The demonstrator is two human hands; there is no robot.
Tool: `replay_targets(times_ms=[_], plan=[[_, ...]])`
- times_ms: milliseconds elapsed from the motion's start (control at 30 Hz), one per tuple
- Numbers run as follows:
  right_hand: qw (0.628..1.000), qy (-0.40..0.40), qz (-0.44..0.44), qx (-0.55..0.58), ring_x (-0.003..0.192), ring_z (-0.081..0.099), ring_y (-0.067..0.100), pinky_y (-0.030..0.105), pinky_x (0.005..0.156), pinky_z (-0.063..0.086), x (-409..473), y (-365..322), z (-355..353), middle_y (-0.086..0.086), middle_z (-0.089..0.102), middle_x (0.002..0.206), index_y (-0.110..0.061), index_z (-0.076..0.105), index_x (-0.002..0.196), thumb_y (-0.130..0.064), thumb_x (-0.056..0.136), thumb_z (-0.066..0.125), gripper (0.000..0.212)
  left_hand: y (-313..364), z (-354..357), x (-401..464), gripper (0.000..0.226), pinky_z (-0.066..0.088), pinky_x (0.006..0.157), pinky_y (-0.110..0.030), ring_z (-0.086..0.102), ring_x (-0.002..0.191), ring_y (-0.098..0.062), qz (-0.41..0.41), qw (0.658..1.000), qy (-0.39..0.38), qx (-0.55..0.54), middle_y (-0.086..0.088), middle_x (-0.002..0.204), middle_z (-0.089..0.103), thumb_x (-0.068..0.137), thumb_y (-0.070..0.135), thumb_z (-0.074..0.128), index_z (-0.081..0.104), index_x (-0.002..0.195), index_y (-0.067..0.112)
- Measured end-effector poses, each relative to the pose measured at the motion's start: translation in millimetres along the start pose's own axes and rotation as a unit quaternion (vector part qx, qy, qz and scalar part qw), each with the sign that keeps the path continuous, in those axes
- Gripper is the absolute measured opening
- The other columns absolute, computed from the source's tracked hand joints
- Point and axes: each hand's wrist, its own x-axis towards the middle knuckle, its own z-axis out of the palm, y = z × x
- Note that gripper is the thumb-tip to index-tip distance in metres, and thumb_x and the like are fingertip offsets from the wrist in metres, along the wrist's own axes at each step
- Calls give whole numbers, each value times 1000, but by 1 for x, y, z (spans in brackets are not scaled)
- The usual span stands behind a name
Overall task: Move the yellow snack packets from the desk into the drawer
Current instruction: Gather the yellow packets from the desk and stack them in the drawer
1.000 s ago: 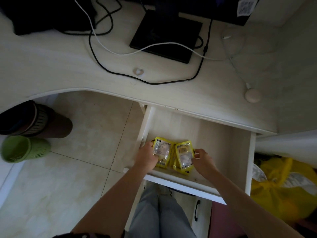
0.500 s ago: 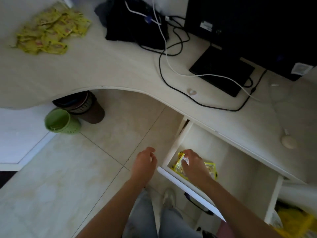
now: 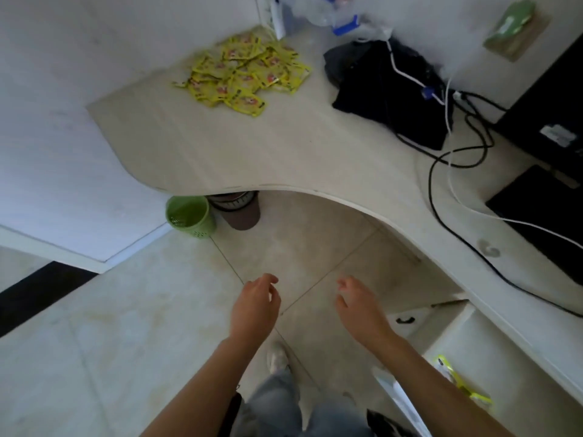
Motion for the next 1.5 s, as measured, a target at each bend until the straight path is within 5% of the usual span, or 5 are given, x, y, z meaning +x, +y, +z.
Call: replay_targets(times_ms=[267,667,1500], plan=[[999,8,-48,0,116,55,24,31,97,42,79,-86,9,11,58,127,-7,52,127,-14,92,49,36,-57,-59,76,25,46,73,-24,57,95,-11,-32,999,40,6,6,104,66,94,26,52,57,117,28],[993,14,-116,-25,112,56,26,34,93,45,224,-163,-24,10,59,122,-10,52,125,-14,92,50,34,-56,-109,207,24,49,86,-29,56,105,-15,-46,996,79,-14,3,105,66,94,22,53,61,117,20],[989,-55,-121,-58,113,52,24,38,95,46,478,-258,-96,7,55,123,-11,49,126,-23,94,50,34,-32,-175,479,23,48,89,-36,55,109,-20,-104,994,12,-16,1,112,66,94,23,51,64,113,19]])
